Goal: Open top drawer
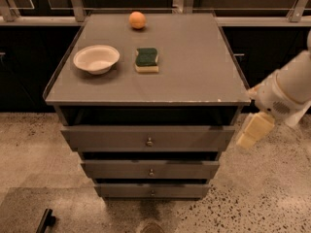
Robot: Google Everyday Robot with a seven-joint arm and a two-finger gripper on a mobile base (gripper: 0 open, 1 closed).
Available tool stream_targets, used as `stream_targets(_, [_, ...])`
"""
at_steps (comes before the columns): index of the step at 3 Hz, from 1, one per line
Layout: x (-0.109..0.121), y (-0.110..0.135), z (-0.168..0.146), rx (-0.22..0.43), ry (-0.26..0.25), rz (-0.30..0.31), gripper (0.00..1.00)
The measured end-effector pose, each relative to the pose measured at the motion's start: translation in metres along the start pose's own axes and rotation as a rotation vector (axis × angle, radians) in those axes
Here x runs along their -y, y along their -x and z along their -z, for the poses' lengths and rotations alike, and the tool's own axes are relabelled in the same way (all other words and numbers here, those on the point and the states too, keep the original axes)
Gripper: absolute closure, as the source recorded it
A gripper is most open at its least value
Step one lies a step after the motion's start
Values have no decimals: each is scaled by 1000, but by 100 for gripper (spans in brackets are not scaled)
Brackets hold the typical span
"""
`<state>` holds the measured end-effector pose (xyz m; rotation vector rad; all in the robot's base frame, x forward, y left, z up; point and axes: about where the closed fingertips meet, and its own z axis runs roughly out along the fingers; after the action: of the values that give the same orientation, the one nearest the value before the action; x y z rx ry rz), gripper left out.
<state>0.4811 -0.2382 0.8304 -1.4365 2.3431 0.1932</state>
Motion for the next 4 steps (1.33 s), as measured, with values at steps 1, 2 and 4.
stream_targets(1, [12, -2, -8, 28, -48, -15, 0])
stream_targets(2, [12, -2, -8, 28, -49, -15, 19])
stream_targets(4, [12, -1, -8, 28, -49, -15, 66])
